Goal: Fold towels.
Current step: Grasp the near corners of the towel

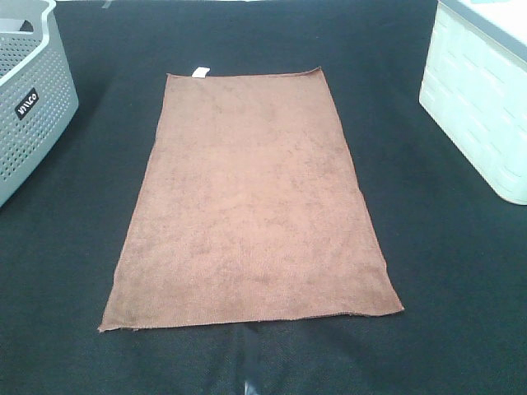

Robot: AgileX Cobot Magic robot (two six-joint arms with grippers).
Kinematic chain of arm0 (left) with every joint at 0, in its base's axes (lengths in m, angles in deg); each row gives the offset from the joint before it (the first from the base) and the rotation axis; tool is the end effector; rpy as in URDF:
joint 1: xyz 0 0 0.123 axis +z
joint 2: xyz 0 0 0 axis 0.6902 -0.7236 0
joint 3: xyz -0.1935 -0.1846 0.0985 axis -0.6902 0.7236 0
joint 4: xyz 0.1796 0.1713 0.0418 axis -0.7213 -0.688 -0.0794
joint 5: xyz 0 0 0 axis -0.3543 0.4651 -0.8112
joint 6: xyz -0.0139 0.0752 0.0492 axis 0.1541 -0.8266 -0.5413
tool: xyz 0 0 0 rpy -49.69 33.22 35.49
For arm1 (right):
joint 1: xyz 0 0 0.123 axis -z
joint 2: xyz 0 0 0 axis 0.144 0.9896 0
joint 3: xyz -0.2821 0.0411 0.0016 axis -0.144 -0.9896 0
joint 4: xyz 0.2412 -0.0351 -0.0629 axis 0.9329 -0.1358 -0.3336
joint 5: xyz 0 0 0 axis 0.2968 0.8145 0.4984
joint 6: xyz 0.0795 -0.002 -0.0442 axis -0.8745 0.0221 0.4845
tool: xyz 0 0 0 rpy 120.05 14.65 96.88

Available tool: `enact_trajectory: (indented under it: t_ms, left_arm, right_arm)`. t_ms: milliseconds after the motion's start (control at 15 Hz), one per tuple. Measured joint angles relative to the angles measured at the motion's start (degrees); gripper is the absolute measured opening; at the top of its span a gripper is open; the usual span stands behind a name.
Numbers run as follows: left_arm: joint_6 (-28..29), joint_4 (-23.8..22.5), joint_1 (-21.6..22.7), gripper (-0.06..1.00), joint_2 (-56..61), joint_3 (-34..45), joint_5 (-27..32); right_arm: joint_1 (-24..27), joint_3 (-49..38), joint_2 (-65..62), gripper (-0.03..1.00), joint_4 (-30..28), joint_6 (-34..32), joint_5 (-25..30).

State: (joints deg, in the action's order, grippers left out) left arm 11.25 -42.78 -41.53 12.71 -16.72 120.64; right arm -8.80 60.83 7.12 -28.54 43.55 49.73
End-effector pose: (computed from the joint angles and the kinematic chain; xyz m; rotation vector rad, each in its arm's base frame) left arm -0.0061 -0.0164 0.2790 0.2217 2.0084 -0.0640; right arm -0.0067 0.0046 0.2781 -0.1031 2.0356 0.0206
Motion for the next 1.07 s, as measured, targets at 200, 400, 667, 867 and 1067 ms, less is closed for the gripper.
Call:
enact_trajectory:
  t_ms: [200,400,667,867,1067]
  left_arm:
    - [0.0,0.0,0.0,0.74,0.0,0.0,0.0]
    - [0.0,0.0,0.0,0.74,0.0,0.0,0.0]
    - [0.0,0.0,0.0,0.74,0.0,0.0,0.0]
    - [0.0,0.0,0.0,0.74,0.0,0.0,0.0]
    - [0.0,0.0,0.0,0.74,0.0,0.0,0.0]
  right_arm:
    - [0.0,0.0,0.0,0.73,0.0,0.0,0.0]
    - [0.0,0.0,0.0,0.73,0.0,0.0,0.0]
    - [0.0,0.0,0.0,0.73,0.0,0.0,0.0]
    - [0.0,0.0,0.0,0.73,0.0,0.0,0.0]
    - [0.0,0.0,0.0,0.73,0.0,0.0,0.0]
